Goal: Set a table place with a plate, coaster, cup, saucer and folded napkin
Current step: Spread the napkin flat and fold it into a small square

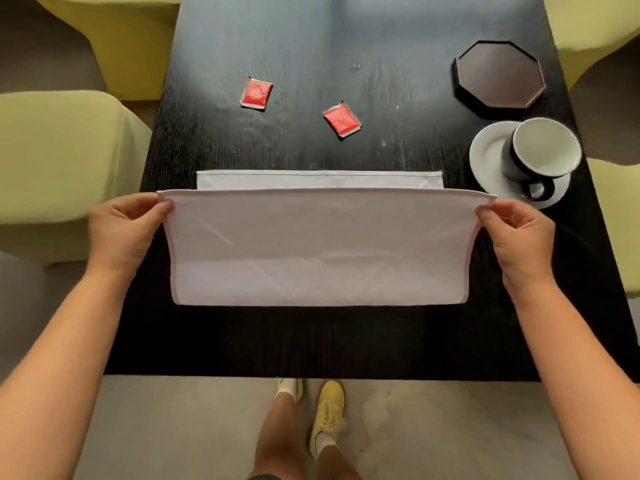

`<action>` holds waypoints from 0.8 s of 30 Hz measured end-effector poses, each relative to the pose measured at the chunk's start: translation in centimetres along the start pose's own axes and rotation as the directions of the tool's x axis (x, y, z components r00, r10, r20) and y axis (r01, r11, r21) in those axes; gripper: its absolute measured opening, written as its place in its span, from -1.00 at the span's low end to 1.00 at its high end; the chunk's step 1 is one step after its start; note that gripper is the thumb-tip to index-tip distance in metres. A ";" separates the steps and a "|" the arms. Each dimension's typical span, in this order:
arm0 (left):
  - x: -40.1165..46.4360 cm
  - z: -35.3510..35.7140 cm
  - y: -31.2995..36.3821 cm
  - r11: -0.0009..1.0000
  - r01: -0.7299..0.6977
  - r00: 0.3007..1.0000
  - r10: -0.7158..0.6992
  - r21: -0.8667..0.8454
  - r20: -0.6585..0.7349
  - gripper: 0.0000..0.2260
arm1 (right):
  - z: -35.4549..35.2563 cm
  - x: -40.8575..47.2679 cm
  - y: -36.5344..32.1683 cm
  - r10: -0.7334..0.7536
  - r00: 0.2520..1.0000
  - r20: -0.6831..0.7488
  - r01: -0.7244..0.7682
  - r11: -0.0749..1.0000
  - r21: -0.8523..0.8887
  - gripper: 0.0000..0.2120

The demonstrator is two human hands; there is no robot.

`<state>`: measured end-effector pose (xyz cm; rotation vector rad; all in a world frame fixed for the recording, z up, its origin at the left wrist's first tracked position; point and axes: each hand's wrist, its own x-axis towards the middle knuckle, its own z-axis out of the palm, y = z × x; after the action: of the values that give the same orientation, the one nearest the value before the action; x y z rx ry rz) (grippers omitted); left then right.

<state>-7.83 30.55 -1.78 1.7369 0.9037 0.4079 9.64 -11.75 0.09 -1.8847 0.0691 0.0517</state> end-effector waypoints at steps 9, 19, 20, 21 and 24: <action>7.0 1.8 -1.7 0.978 0.000 1.000 -0.004 0.207 0.018 -0.87 | 4.8 6.2 2.8 0.107 0.991 -0.076 -0.123 0.958 -0.260 -0.94; 7.6 4.6 -2.1 0.862 -0.165 0.983 0.106 0.480 0.148 -0.76 | 6.2 7.4 3.7 0.124 0.988 -0.096 -0.153 0.902 -0.403 -0.91; 7.4 4.9 -2.1 0.825 -0.242 0.967 0.160 0.510 0.201 -0.76 | 6.1 7.4 3.8 0.123 0.988 -0.092 -0.150 0.904 -0.401 -0.92; 7.4 5.1 -2.0 0.793 -0.290 0.954 0.193 0.536 0.230 -0.76 | 6.1 7.4 3.8 0.125 0.989 -0.083 -0.148 0.905 -0.399 -0.92; 8.1 5.5 -1.7 0.756 -0.292 0.955 0.201 0.586 0.217 -0.82 | 6.2 7.7 3.6 0.127 0.989 -0.071 -0.145 0.907 -0.395 -0.90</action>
<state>0.43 33.13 -6.62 2.4754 0.7432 0.1537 17.03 -7.14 -5.80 -2.2895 0.2363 0.1283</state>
